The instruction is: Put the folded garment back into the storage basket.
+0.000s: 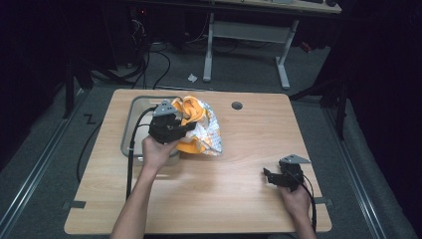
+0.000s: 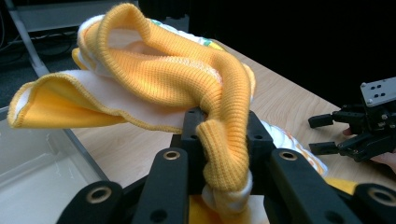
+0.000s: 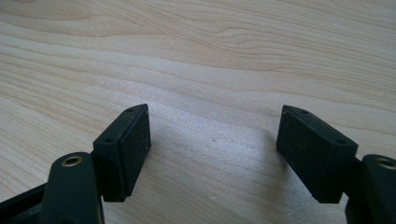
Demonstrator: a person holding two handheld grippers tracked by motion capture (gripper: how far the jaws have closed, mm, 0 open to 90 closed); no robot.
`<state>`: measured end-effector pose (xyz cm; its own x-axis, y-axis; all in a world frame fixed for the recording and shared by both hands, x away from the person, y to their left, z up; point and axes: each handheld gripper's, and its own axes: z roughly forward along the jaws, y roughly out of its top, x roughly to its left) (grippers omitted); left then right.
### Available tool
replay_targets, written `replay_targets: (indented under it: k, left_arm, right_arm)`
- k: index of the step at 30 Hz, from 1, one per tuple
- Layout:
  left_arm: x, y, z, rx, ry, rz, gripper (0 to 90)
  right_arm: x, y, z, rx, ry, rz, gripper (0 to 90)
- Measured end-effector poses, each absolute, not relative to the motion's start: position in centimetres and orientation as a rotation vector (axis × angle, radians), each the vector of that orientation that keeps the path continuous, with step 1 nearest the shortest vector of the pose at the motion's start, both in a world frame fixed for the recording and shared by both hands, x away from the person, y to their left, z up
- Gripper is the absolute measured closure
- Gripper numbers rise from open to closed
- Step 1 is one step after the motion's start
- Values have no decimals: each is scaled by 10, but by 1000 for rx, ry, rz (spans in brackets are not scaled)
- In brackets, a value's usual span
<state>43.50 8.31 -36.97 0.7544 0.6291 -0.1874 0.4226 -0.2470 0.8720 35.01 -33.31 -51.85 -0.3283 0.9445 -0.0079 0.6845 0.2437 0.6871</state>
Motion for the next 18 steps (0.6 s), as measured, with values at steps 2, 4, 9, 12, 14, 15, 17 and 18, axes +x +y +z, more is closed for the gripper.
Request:
replay_targets:
  k: [2,4,9,12,14,15,17,18]
  left_arm:
    - [435,85,-369,1878,807,238,754]
    - [435,88,-369,1870,813,236,754]
    - [434,97,-367,1870,829,255,755]
    - [434,102,-367,1864,840,259,754]
    - [435,107,-367,1854,852,265,754]
    - [435,107,-367,1854,852,265,754]
    - [436,110,-367,1845,858,261,754]
    - [436,112,-367,1834,860,254,753]
  right_arm:
    - [350,-333,-518,1488,2099,829,264]
    - [350,-333,-518,1490,2099,829,264]
    - [350,-333,-518,1489,2099,829,264]
    - [350,-333,-518,1489,2099,829,264]
    - [350,-333,-518,1488,2100,829,264]
    - [350,-333,-518,1488,2100,829,264]
    - [350,-333,-518,1488,2100,828,264]
    - [350,-333,-518,1489,2099,829,264]
